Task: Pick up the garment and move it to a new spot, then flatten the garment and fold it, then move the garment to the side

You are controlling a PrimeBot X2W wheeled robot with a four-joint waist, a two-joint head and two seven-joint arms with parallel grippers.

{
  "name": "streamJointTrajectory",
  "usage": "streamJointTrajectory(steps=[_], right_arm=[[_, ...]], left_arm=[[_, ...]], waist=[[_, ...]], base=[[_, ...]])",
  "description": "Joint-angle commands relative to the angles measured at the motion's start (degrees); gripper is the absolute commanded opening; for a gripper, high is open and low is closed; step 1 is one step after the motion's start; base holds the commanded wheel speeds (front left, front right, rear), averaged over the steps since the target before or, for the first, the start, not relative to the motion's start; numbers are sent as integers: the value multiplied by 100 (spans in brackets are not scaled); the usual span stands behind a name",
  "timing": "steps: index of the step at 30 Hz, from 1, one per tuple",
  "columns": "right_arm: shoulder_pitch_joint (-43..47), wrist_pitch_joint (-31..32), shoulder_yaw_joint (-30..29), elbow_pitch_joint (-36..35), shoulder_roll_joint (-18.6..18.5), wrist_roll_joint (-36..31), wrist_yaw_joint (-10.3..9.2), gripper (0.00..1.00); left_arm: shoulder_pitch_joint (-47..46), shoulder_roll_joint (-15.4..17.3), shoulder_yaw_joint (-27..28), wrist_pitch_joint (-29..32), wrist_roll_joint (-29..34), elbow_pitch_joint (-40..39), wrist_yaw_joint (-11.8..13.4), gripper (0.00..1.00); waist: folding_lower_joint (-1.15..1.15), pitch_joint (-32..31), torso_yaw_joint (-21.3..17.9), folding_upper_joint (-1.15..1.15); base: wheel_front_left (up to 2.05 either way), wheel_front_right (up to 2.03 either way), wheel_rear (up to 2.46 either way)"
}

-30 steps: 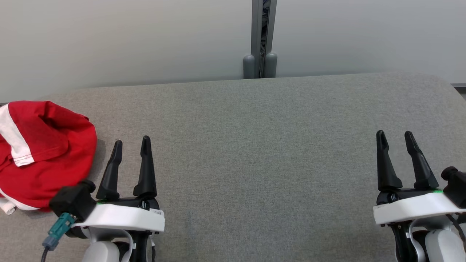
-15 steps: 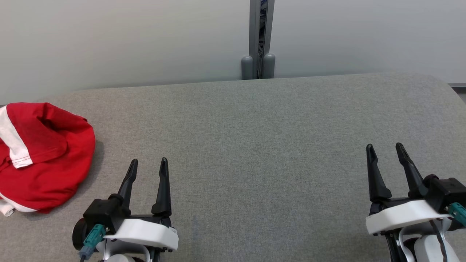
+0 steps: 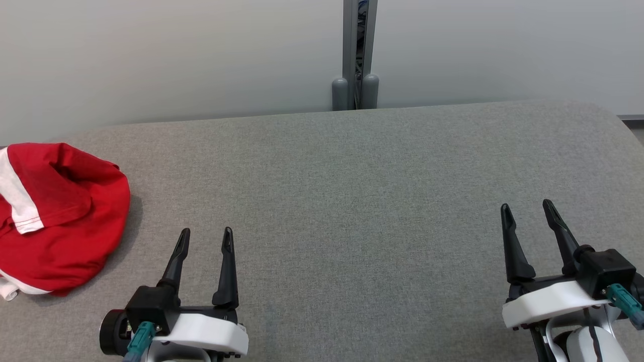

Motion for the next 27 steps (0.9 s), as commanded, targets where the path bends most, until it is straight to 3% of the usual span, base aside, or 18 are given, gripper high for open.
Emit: streamJointTrajectory(steps=[1,18,27], right_arm=[[-25,-46,1,-8,-52,-78,27,100],[-41,-231,141,220,-57,-787,23,100],[-56,-230,120,304,-56,-706,23,100]], left_arm=[[8,30,-1,-33,97,-51,13,100],[212,35,-58,-212,493,29,33,100],[222,34,-57,-204,487,95,-18,100]], waist=[[0,-1,0,0],[0,-40,19,0],[0,-57,15,0]], base=[[0,0,0],[0,0,0],[0,0,0]])
